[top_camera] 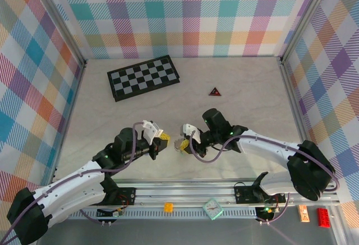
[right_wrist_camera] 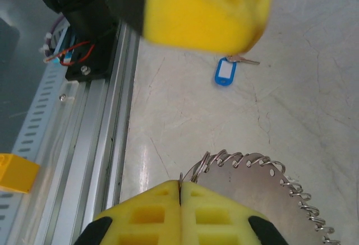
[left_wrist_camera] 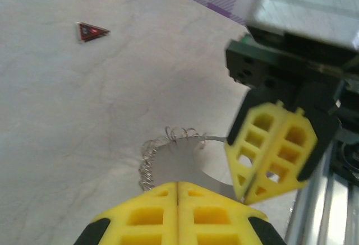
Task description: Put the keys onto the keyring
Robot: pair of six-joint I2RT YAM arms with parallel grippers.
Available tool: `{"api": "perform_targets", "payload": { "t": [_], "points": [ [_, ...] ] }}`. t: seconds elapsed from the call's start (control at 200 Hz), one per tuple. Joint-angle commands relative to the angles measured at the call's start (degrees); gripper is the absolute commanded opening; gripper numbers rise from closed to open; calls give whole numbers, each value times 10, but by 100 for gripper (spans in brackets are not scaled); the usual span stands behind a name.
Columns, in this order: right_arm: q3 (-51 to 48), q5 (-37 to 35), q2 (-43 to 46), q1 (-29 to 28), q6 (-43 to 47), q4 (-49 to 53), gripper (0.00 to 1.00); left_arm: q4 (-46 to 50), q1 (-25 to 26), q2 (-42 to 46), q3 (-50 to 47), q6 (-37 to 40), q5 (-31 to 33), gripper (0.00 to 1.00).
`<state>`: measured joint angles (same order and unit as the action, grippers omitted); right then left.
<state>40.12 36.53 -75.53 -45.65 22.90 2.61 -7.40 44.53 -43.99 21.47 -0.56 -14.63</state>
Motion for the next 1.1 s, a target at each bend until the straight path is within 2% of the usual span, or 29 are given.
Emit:
{"api": "perform_targets", "payload": {
  "t": [0.0, 0.245, 0.515, 0.805, 0.97, 1.09],
  "points": [
    [26, 55, 4, 9, -15, -2, 0, -3, 11, -4, 10, 1, -56, 3],
    [44, 75, 4, 24, -32, 21, 0, 2, 16, -14, 12, -1, -114, 4],
    [66, 92, -11, 32, -84, 25, 0, 9, 17, -35, 21, -34, -129, 4],
    [82, 63, -13, 33, -204, 66, 0, -27, 17, 15, -12, -221, -99, 7],
    [76, 65, -8, 32, -233, 45, 0, -34, 17, 60, -37, -328, -57, 9],
    [82, 73, -15, 33, -248, 38, 0, -74, 18, 61, -56, -398, -59, 11]
  ]
}}
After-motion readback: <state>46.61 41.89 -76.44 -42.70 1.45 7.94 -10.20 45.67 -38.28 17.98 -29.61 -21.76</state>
